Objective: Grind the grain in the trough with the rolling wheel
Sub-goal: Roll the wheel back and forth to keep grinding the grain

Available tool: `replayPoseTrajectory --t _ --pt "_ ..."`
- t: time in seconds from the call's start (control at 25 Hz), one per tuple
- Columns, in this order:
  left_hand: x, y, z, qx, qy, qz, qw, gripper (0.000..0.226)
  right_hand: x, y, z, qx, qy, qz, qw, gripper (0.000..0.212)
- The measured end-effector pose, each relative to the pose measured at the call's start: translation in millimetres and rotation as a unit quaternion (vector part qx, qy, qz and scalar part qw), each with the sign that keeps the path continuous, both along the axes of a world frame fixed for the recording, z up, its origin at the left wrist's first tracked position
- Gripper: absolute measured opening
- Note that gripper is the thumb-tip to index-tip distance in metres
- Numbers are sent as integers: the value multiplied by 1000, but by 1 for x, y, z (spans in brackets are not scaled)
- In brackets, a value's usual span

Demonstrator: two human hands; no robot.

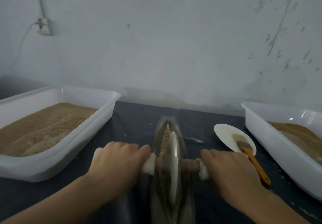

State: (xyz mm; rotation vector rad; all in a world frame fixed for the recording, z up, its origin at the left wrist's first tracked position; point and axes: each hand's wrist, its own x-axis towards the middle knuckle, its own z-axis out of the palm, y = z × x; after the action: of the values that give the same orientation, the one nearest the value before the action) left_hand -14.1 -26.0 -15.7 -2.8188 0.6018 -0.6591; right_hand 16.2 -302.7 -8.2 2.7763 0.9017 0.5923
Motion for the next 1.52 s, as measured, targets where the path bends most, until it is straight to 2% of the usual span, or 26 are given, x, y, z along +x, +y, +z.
replayPoseTrajectory --t 0.12,0.24,0.32,0.4,0.48,0.56,0.68,0.72,0.8,0.88,0.96,1.04,1.16,1.28,1.32,1.36,1.44,1.52 --pt "62 -8 1 -17 -19 83 996 21 57 18 9 -11 -6 -83 996 26" --pt "103 -7 6 -57 -16 131 990 13 93 38 21 -13 -60 -116 991 23" --pt "94 -7 8 -66 6 112 992 17 81 36 19 -19 -47 -106 993 22" --pt "61 -5 1 -70 18 73 995 32 48 18 8 -22 -13 -84 996 30" --pt "16 -4 -3 -49 -28 -2 998 54 10 0 3 -20 -18 -32 999 50" --pt "-19 -2 0 -33 -77 -41 996 65 -16 -9 6 -3 -40 4 999 65" --pt "-14 -4 5 2 -23 19 1000 63 -10 -8 8 -13 -43 -2 999 73" --pt "2 -6 3 -6 -18 45 999 54 2 -2 9 -30 -47 -7 998 68" --pt "42 -8 0 -36 5 100 994 35 43 14 5 -53 -78 -57 994 44" --pt "79 -11 1 -59 -1 122 991 26 79 33 15 -13 -62 -108 992 24" --pt "95 -12 7 -68 -7 127 990 20 98 37 16 0 -57 -119 991 21" --pt "85 -12 10 -62 6 113 992 19 84 28 11 0 -21 -104 994 25" --pt "32 -8 4 -57 22 47 997 33 36 4 -9 24 107 -89 990 34" --pt "-15 -8 8 -36 -59 -67 995 52 12 -6 -5 5 244 -127 961 25" --pt "-16 -8 10 -32 -73 -73 994 53 12 -6 -3 -1 275 -143 951 23" --pt "-13 -9 10 -26 -54 -57 997 54 14 -3 -4 -2 276 -148 950 24" --pt "11 -15 11 -2 11 -1 1000 51 29 0 -13 33 185 -128 974 25" --pt "55 -17 11 8 -16 57 998 36 57 9 -14 64 88 -107 988 25"
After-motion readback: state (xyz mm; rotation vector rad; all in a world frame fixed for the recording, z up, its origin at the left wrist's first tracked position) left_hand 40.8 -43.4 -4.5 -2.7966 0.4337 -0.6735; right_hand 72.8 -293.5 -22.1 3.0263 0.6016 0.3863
